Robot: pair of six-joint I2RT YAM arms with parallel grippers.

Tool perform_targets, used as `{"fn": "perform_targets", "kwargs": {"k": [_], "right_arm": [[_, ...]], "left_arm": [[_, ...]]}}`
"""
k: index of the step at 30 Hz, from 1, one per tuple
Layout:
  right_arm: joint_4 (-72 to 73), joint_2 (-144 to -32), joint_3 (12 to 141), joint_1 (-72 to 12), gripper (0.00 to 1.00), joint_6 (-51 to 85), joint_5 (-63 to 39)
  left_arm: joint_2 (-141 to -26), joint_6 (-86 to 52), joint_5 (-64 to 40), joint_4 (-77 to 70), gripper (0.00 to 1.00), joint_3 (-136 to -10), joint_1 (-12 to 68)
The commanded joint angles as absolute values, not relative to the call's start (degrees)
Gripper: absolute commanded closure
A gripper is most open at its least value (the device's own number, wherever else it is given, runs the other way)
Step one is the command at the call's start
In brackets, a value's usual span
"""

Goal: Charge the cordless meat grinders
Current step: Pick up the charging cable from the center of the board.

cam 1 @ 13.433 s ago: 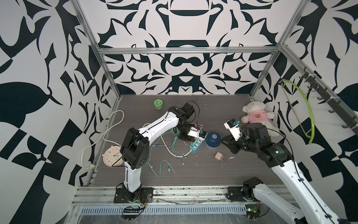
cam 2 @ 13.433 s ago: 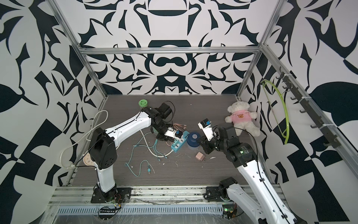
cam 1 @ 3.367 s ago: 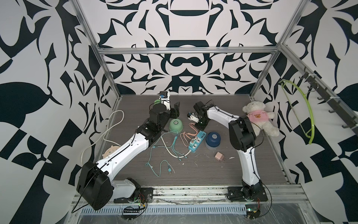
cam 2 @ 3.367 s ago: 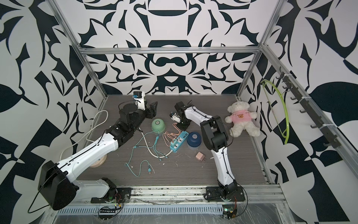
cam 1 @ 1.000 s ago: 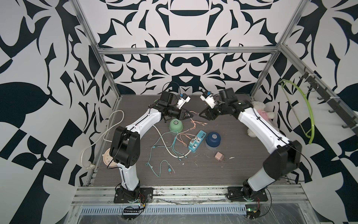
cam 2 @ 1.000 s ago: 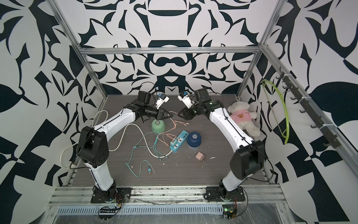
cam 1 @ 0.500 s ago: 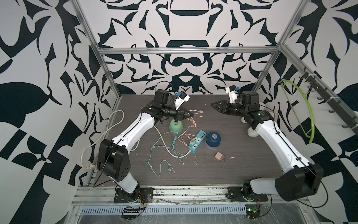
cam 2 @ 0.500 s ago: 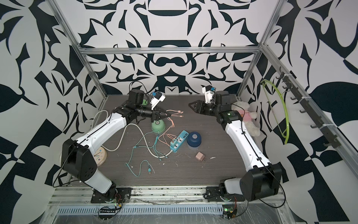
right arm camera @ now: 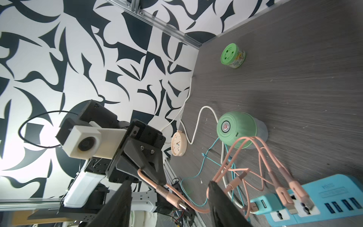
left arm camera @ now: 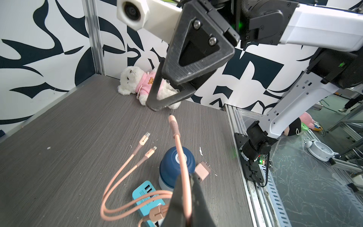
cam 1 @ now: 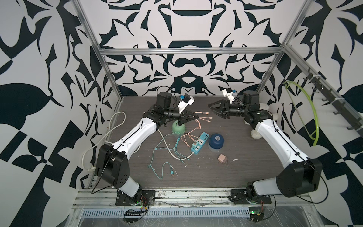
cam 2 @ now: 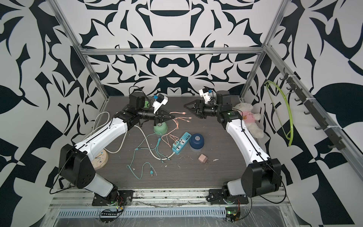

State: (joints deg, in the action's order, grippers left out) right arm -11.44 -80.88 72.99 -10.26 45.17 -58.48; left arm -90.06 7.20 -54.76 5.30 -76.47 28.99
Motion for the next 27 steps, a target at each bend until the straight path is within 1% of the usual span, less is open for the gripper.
{"fn": "perform_targets", "kwargs": {"k": [1, 4, 10, 13, 15, 17, 22, 24, 27], "right_arm": [[-8.25, -80.32, 72.95, -10.39, 0.43, 45.17, -63.83], [-9.53, -80.39, 71.94, -10.38, 0.42, 43.7, -63.75], [-6.03, -80.39, 71.12, -10.39, 0.42, 46.04, -66.18], [-5.31, -80.37, 70.97, -10.37, 0.46, 46.65, -66.48], [-4.08, -80.38, 70.61, -10.39, 0.52, 47.62, -66.77], [-2.93, -80.4, 70.25, -10.37, 0.55, 48.68, -66.97], [-2.37, -80.58, 70.11, -10.38, 0.58, 48.93, -67.78], [-2.0, -80.59, 69.97, -10.43, 0.62, 49.19, -68.1], [-1.83, -80.59, 69.8, -10.38, 0.72, 49.22, -68.24]], "left_arm": [[-91.01, 6.48, -55.99, 4.1, 1.0, -77.06, 28.99], [-91.14, 5.47, -55.99, 3.19, 1.0, -77.05, 29.0], [-91.58, 4.24, -55.99, 2.29, 1.0, -77.0, 28.99], [-91.93, 3.87, -56.07, 2.12, 1.0, -77.18, 29.09], [-92.1, 3.56, -56.03, 1.96, 1.0, -77.25, 29.04], [-92.28, 3.22, -55.99, 1.6, 1.0, -77.33, 29.1], [-92.7, 1.74, -55.99, 0.35, 1.0, -77.32, 29.17], [-92.89, 1.42, -55.89, 0.43, 1.0, -77.38, 29.1], [-93.07, 1.02, -55.81, 0.44, 1.0, -77.37, 29.14]]}}
